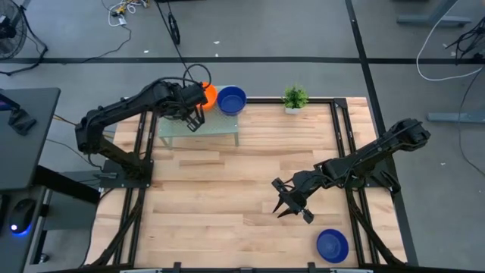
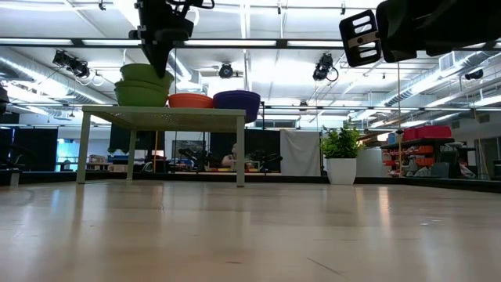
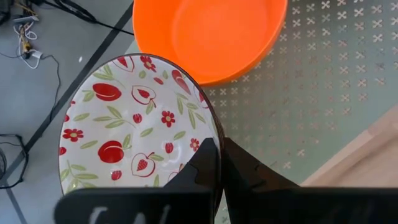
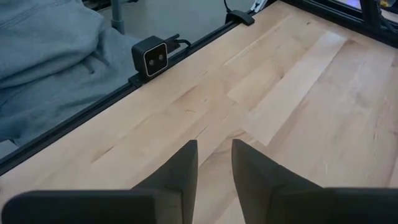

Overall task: Pick & Place Mini bowls
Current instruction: Stack the white patterned bowl on top of the other white patterned bowls on the shelf

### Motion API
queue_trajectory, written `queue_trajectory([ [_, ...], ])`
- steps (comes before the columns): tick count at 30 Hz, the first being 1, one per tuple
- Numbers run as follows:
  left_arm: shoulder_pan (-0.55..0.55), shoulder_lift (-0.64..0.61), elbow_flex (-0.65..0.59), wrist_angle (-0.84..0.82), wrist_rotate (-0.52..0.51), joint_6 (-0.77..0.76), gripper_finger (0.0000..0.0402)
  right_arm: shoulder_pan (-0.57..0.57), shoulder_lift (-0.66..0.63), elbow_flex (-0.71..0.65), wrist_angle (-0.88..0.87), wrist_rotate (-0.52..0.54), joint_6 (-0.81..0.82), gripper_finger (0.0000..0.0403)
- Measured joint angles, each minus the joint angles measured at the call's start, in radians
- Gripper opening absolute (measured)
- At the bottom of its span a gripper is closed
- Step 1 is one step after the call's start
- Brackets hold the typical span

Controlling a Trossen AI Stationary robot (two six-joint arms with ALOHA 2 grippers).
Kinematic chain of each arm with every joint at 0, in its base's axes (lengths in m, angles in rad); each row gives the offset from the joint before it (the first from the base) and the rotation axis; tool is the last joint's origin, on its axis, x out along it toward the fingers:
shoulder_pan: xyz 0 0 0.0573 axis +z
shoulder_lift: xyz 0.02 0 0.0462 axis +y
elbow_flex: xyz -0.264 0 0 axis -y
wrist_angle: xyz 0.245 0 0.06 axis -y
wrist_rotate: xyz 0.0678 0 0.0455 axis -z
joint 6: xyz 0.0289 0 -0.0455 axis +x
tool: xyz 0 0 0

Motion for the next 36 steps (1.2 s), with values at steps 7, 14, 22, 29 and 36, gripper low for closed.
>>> queue_trajectory([
  [7, 0.0, 0.0, -0.002, 0.005, -0.002, -0.011, 0.0011, 0.0, 0.0, 0.0, -0.003, 0.0, 0.002, 0.01],
  [14, 0.0, 0.0, -0.002, 0.006, -0.013, 0.003, 0.001, 0.0, 0.0, 0.0, -0.003, 0.0, 0.003, 0.01],
  [22, 0.0, 0.0, -0.002, -0.035, -0.036, -0.025, 0.001, 0.0, 0.0, 0.0, -0.003, 0.0, 0.003, 0.01],
  [29, 0.0, 0.0, -0.011, -0.009, -0.035, -0.025, 0.001, 0.0, 0.0, 0.0, -0.005, 0.0, 0.003, 0.01],
  [36, 0.001, 0.0, -0.077, 0.013, -0.026, -0.019, 0.001, 0.0, 0.0, 0.0, -0.005, 0.0, 0.003, 0.01],
])
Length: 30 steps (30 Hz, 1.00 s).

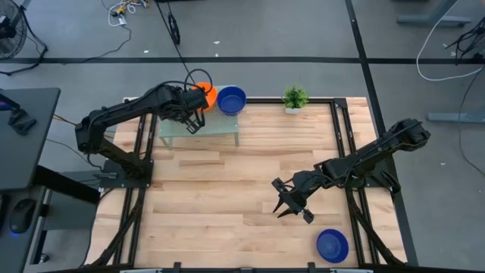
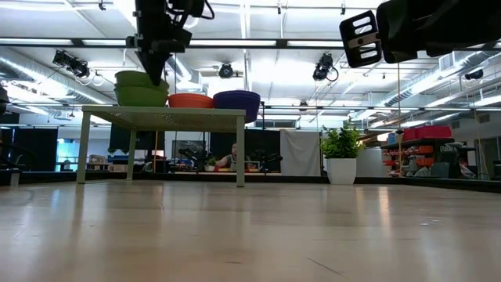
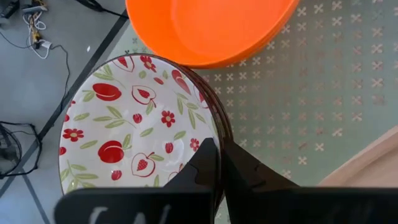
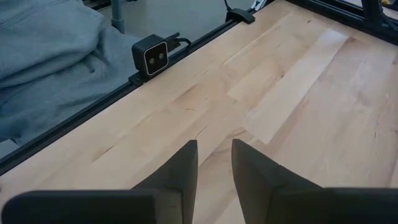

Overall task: Pick & Place Mini bowls
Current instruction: Stack the white patterned bowl on top of the other white patterned bowls on the shelf

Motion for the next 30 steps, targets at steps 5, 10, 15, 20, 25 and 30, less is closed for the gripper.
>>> queue_trajectory([
  [5, 0.0, 0.0, -0.008, 0.008, -0.001, 0.0, 0.0011, 0.0, 0.0, 0.0, 0.001, 0.0, -0.002, 0.01],
  [10, 0.0, 0.0, -0.008, 0.009, -0.001, 0.001, 0.0025, 0.0, 0.0, 0.0, 0.002, 0.0, -0.003, 0.01],
  [15, -0.001, 0.0, -0.008, 0.011, -0.047, 0.002, 0.004, 0.0, 0.0, 0.0, 0.002, 0.0, -0.003, 0.01],
  [20, -0.003, -0.009, -0.008, 0.012, -0.114, 0.012, 0.0053, 0.0, 0.0, 0.0, 0.002, 0.0, -0.003, 0.01],
  [25, -0.003, -0.008, -0.008, 0.015, -0.114, 0.022, 0.009, 0.0, 0.0, 0.0, 0.002, 0.0, -0.003, 0.01],
  [30, -0.002, -0.008, -0.008, 0.014, -0.117, 0.023, 0.0141, 0.0, 0.0, 0.0, 0.002, 0.0, -0.002, 0.01],
])
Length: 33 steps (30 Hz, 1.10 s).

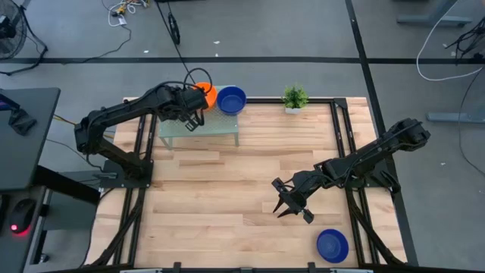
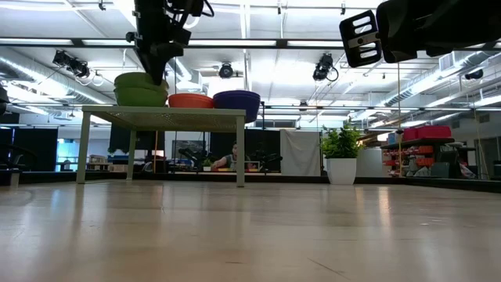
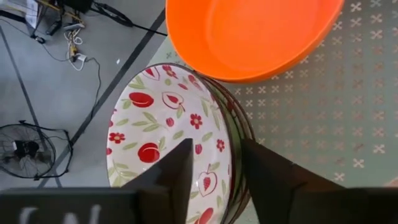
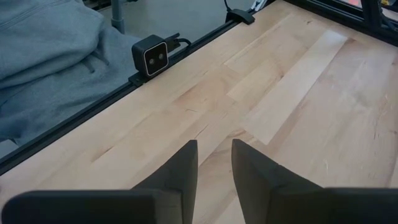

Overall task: Pick & Place Mini bowls
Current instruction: Stack the white patterned bowl on top of the other white patterned bowls on the shelf

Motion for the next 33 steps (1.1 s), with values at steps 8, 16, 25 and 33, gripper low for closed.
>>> queue_trajectory([
  [8, -0.001, -0.005, 0.0, -0.005, 0.057, 0.013, 0.0188, 0.0, 0.0, 0.0, 0.0, 0.0, 0.0, 0.01],
  [16, -0.048, -0.117, 0.001, -0.008, 0.058, 0.007, 0.0181, 0.0, 0.0, 0.0, 0.0, 0.0, -0.001, 0.01],
  [25, -0.088, -0.225, 0.002, 0.039, 0.002, -0.022, 0.0058, 0.0, 0.0, 0.0, 0.0, 0.0, 0.001, 0.01],
  [33, -0.049, -0.162, 0.0, 0.064, 0.003, 0.005, 0.0006, 0.0, 0.0, 0.0, 0.003, 0.0, 0.01, 0.01],
])
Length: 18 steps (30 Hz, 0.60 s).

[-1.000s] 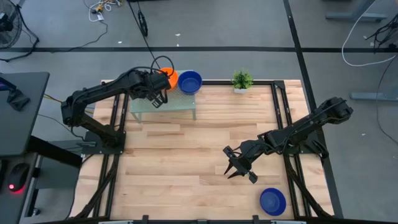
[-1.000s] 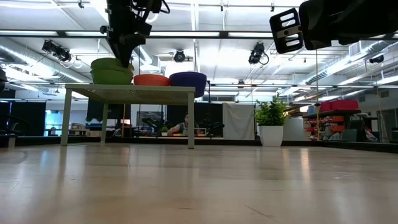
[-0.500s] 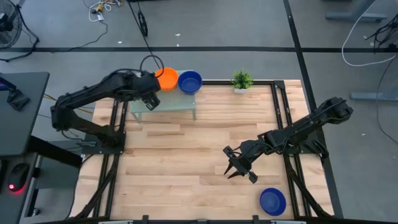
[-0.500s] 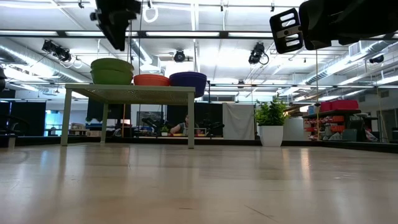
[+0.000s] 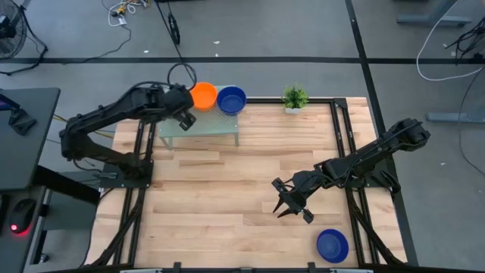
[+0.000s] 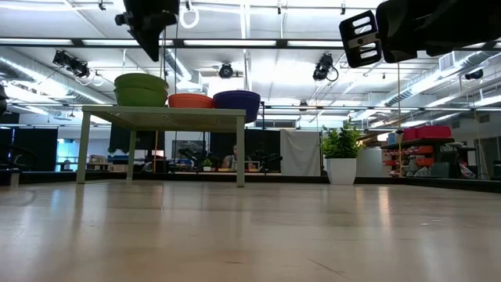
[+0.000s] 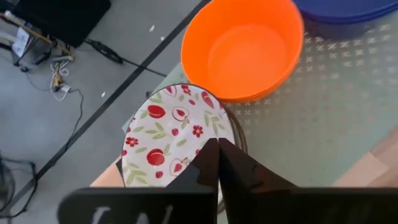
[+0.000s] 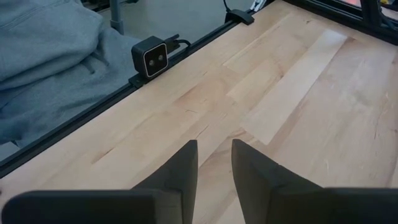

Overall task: Pick & Place Mini bowls
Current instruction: Stack the white patterned bowl on top of the other white patterned bowls on the shelf

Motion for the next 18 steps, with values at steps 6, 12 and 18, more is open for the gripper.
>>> queue_trajectory([
  [6, 0.037, 0.068, 0.0, 0.009, 0.008, 0.026, 0.0006, 0.0, 0.0, 0.0, -0.002, 0.0, 0.0, 0.01],
  [12, 0.051, 0.115, 0.0, 0.018, 0.03, 0.044, 0.0005, 0.0, 0.0, 0.0, -0.003, 0.0, -0.004, 0.01],
  [18, 0.05, 0.125, 0.0, 0.038, 0.056, 0.052, 0.0003, 0.0, 0.0, 0.0, -0.003, 0.0, -0.004, 0.01],
])
